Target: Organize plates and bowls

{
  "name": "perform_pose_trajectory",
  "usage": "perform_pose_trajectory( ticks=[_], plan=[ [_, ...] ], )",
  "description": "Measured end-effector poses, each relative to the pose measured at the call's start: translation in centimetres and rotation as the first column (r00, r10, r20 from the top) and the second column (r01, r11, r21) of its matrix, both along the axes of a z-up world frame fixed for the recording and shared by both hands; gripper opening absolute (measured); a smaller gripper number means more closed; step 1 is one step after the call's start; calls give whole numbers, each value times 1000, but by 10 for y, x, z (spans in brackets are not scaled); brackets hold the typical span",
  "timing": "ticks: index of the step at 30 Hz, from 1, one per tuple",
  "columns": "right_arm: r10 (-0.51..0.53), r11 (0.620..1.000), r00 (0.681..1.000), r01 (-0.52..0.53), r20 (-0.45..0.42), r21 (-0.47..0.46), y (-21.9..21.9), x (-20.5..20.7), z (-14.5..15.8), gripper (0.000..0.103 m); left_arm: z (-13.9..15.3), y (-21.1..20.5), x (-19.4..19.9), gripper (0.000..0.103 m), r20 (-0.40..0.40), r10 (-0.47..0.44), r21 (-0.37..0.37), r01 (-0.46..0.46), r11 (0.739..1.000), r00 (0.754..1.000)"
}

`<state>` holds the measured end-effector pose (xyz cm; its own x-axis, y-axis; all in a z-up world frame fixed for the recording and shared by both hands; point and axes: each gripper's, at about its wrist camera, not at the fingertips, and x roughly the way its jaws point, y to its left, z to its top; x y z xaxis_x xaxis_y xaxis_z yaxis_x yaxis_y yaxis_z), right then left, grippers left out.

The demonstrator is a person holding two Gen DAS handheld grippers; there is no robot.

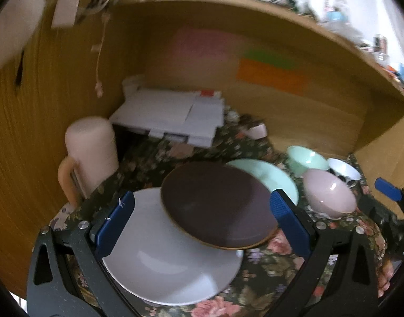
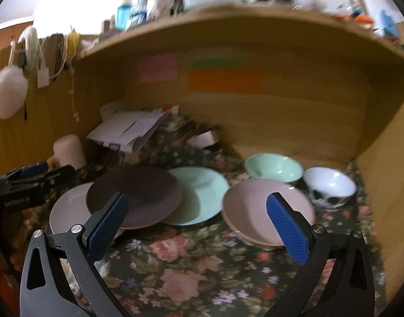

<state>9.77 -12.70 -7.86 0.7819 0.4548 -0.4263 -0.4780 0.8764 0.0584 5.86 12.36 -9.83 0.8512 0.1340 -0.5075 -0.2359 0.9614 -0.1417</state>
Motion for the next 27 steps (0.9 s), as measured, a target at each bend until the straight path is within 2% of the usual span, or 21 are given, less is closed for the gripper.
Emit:
perform_pose_trajectory(
  ticks=[2,7,9,13,15,20,24,27],
  plan=[
    [19,1000,999,-19,-31,-16,10,9,-8,103,-7,10,8,103,-31,11,-16,-12,1000,999],
    [46,998,994,-51,-104,-48,32,33,-27,100,-23,26,27,90,-108,16,-3,-16,1000,994],
    [53,996,989,-62,-138,-58,39,43,-34,91,-29,31,37,86,-136,3,-13,-5,1000,991],
    [70,993,973,-89,-219,-77,55,64,-47,82,-38,39,52,80,-185,-26,-32,20,999,982],
    [69,992,966,-93,-250,-86,61,72,-51,75,-40,42,58,80,-196,-32,-36,26,999,980],
    [61,991,949,-95,-309,-97,73,93,-60,66,-42,48,68,75,-221,-52,-56,41,998,974],
    [75,989,933,-114,-353,-91,81,108,-66,50,-47,50,76,63,-250,-74,-61,60,996,965],
    [88,987,923,-132,-375,-93,87,116,-71,42,-51,51,81,53,-267,-92,-73,75,995,959]
  ],
)
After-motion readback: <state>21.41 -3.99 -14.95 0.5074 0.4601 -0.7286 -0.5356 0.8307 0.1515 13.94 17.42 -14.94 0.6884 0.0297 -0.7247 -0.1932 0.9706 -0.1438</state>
